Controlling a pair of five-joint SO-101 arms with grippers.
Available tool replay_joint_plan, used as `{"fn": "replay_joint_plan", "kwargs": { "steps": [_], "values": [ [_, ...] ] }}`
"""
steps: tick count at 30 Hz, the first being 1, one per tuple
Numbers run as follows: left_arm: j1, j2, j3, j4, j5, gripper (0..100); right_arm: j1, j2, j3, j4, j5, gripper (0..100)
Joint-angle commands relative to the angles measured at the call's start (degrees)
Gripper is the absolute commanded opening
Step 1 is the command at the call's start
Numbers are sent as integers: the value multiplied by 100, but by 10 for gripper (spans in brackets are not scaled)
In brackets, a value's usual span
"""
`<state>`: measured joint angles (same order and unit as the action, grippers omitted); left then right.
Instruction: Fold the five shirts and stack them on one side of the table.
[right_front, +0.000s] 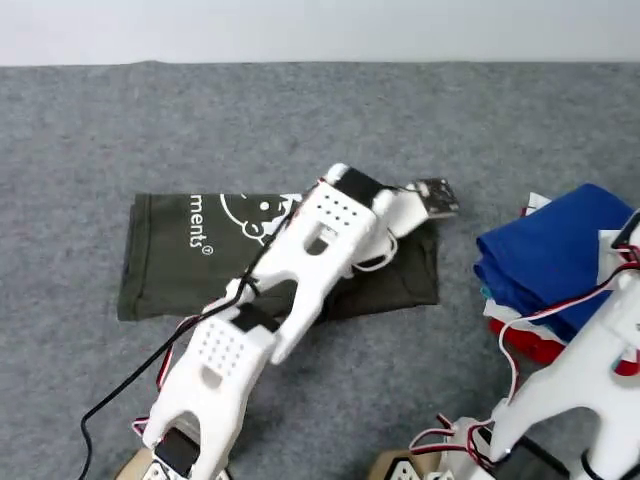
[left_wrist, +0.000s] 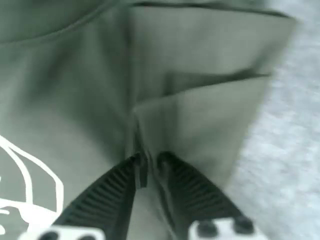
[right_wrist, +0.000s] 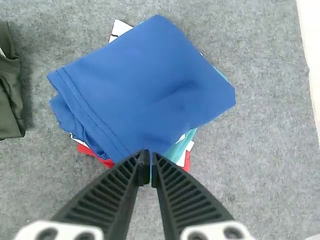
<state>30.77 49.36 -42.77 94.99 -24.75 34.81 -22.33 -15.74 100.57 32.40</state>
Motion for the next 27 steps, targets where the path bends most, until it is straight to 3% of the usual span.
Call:
{"fn": "replay_joint_plan", "kwargs": {
  "steps": [1,9,15,20,27],
  "values": [
    [-316,387,-1059,-26,-53,126,84,-180,-26,233,26,18],
    [-712,1134,-2844,316,-281,164,84,-251,-26,242,26,18],
    [-774,642,-2958,580,-202,163,75,-541,-18,242,18,18],
    [-237,-853,-1393,580,-193,163,75,-585,-18,242,18,18],
    [659,-3200,2413,545,-62,163,75,-585,-18,242,35,18]
  ]
}}
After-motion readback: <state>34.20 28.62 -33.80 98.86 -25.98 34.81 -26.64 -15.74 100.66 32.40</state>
